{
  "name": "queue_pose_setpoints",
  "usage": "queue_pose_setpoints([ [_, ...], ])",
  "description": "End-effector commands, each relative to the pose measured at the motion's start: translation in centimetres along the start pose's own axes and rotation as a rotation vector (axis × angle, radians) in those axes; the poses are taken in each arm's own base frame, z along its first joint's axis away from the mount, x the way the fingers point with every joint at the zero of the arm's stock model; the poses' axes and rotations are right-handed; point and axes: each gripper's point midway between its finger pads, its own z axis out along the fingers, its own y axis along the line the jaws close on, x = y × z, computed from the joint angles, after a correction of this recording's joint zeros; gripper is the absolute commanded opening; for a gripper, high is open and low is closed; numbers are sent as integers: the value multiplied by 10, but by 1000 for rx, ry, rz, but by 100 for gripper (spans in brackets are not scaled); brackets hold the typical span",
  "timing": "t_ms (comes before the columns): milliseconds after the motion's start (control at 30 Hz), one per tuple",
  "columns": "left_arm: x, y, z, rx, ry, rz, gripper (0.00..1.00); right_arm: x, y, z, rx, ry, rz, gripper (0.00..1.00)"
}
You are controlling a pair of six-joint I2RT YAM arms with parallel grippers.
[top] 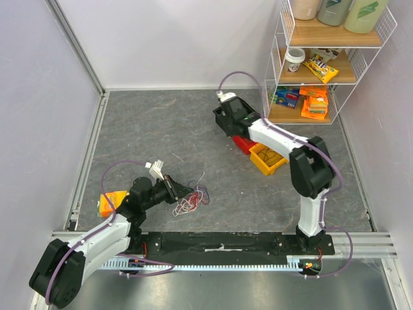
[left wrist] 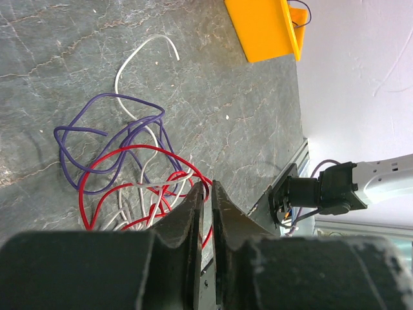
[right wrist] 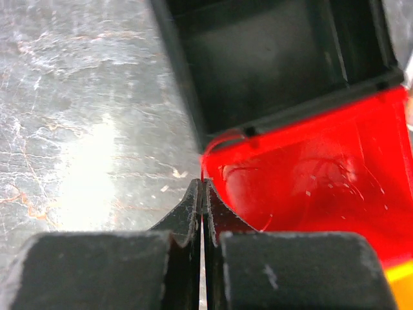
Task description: Untangle the cables
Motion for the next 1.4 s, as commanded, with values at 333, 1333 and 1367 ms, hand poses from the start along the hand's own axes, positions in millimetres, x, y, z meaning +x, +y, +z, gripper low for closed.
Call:
queue_pose_setpoints([
  [333, 16, 21, -5, -27, 15, -5, 15, 11, -75, -17, -99, 87, 391, 0],
  [1333, 17, 21, -3, -28, 22, -6, 16, -5, -93, -38, 53, 47, 221, 42],
  [1367, 17, 20, -3, -24, 22, -3, 16, -7, -95, -43, 58, 38, 219, 44],
])
